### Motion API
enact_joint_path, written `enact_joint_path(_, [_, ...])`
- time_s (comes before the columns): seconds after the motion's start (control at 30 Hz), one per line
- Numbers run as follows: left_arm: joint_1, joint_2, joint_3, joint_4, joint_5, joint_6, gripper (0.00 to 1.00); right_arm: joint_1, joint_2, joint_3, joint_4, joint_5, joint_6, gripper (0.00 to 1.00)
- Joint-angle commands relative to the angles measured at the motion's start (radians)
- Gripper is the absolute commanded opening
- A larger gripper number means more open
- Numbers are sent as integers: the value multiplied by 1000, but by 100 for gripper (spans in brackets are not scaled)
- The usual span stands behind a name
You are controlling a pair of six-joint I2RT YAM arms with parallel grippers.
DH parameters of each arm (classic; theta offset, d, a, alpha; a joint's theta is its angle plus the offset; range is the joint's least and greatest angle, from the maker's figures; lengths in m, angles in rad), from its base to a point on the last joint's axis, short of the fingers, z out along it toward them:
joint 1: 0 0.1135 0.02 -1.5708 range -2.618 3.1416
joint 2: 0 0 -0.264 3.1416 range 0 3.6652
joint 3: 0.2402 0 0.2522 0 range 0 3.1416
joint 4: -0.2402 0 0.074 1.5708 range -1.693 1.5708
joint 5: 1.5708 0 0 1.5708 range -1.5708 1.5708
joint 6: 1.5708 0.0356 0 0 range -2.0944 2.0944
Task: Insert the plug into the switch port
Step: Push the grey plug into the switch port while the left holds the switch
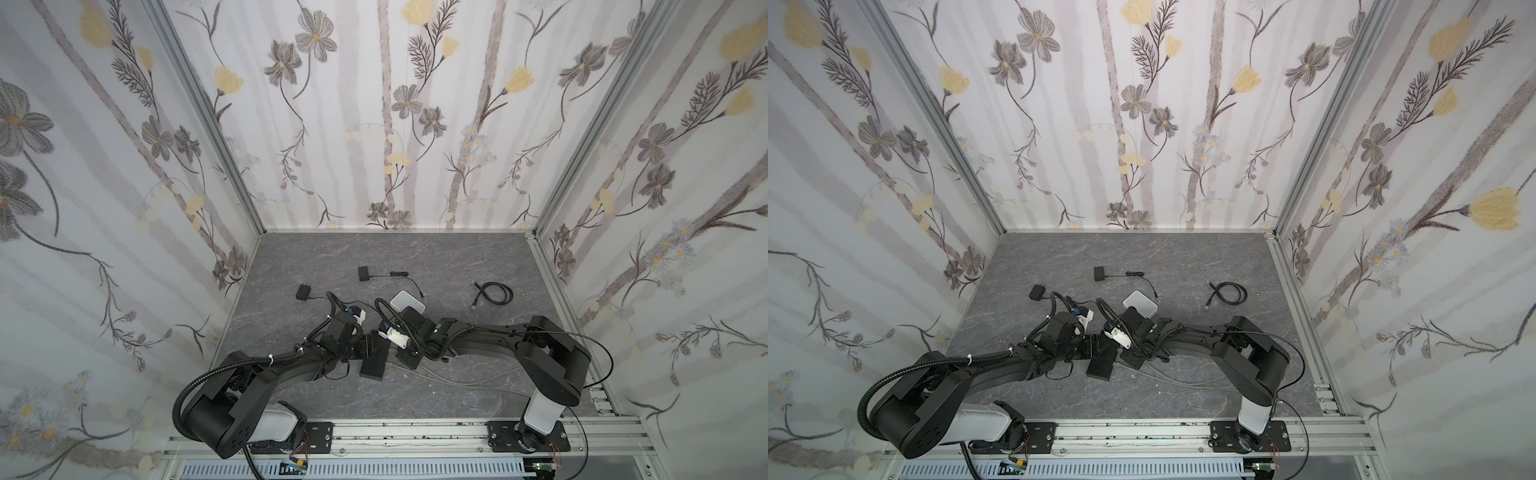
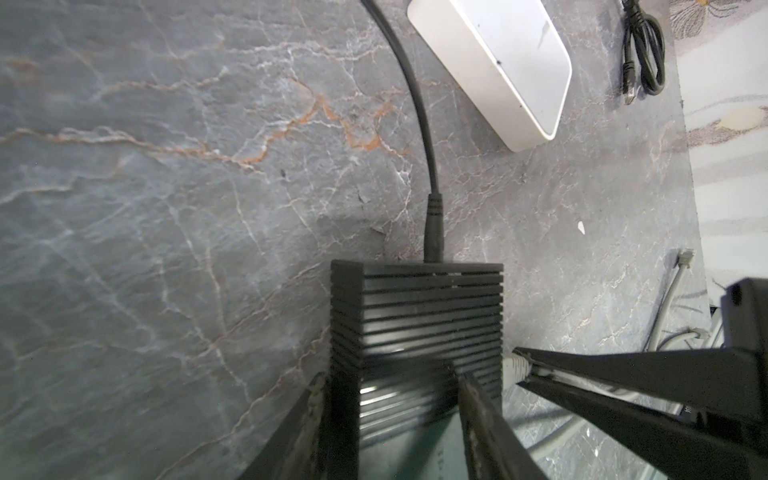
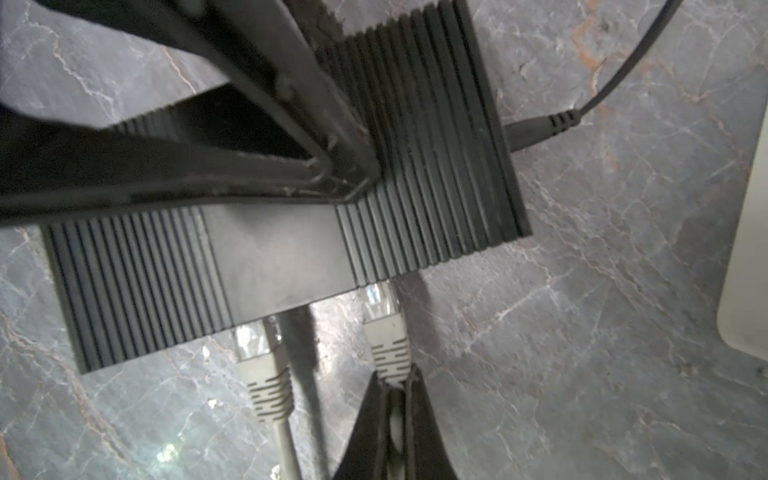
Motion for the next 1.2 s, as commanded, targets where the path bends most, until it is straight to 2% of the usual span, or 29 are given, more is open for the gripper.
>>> enact_joint_path(0.0, [-35, 7, -7, 110, 367, -58, 48, -1, 17, 28, 493, -202, -12, 0])
enact_joint_path(0.17, [-72, 31, 4, 151, 412, -58, 48, 0, 30, 34, 486, -252, -54, 0])
enact_joint_path(0.43, [-143, 72, 37, 161, 451, -36, 48, 4, -3, 48, 469, -244, -99, 0])
enact_joint_path(0.53, [-163, 75, 50, 132, 457, -15, 48, 2, -14, 43, 468, -198, -100, 0])
enact_joint_path(0.8, [-203, 79, 56, 67, 441, 26, 47, -9, -57, -22, 542, 11, -68, 0])
enact_joint_path(1.07, [-209, 71, 77, 13, 407, 49, 47, 14, -56, -7, 555, -82, -38, 0])
enact_joint_path(1.17, [-209, 56, 100, -69, 322, 58, 47, 13, -48, -4, 558, -81, -18, 0])
